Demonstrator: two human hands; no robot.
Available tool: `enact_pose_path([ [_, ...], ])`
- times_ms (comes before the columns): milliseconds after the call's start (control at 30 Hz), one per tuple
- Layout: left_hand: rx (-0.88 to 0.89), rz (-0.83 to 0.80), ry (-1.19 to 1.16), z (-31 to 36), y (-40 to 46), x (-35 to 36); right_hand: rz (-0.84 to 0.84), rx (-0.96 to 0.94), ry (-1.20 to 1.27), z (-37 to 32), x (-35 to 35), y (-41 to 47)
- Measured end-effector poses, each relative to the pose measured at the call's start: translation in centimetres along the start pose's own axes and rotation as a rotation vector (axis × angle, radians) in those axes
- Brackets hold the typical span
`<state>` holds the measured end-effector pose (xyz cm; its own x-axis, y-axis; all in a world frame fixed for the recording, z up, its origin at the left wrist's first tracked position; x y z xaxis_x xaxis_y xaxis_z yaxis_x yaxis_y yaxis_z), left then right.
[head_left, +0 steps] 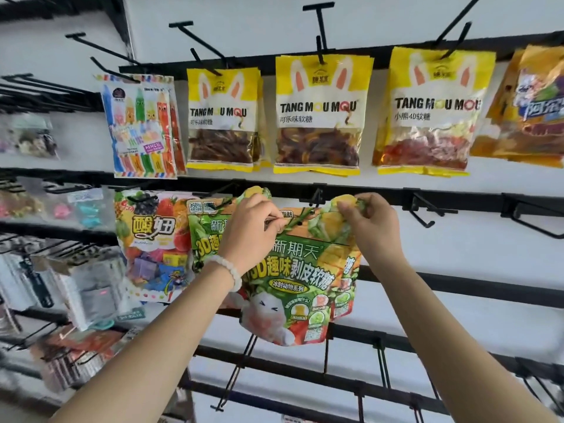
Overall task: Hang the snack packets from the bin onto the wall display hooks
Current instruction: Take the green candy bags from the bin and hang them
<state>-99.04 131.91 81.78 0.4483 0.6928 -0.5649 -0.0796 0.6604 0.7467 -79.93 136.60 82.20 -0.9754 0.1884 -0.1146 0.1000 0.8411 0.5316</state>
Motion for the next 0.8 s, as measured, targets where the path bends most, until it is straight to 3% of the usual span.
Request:
enact_pose_path([
  [400, 0.035, -0.068, -0.082, -2.5, 1.3, 2.7, 0.105, 0.025, -0.081, 1.4, 1.2, 0.5],
  [800, 0.022, -0.003, -0.085, -4.4, 4.2, 6.9, 0.162, 0.059, -0.148, 4.0, 2.7, 4.4],
])
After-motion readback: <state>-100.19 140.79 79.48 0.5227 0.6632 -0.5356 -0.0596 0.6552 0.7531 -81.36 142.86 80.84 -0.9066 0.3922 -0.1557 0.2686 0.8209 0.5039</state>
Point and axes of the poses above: each hand's wrist, its own y-axis towards the middle knuckle, its own x-axis out of the palm, z = x × y, the point moved 1 cm from there along y, towards the middle knuckle, and after that the axes turned 2 degrees about z, right-handed, at the moved point
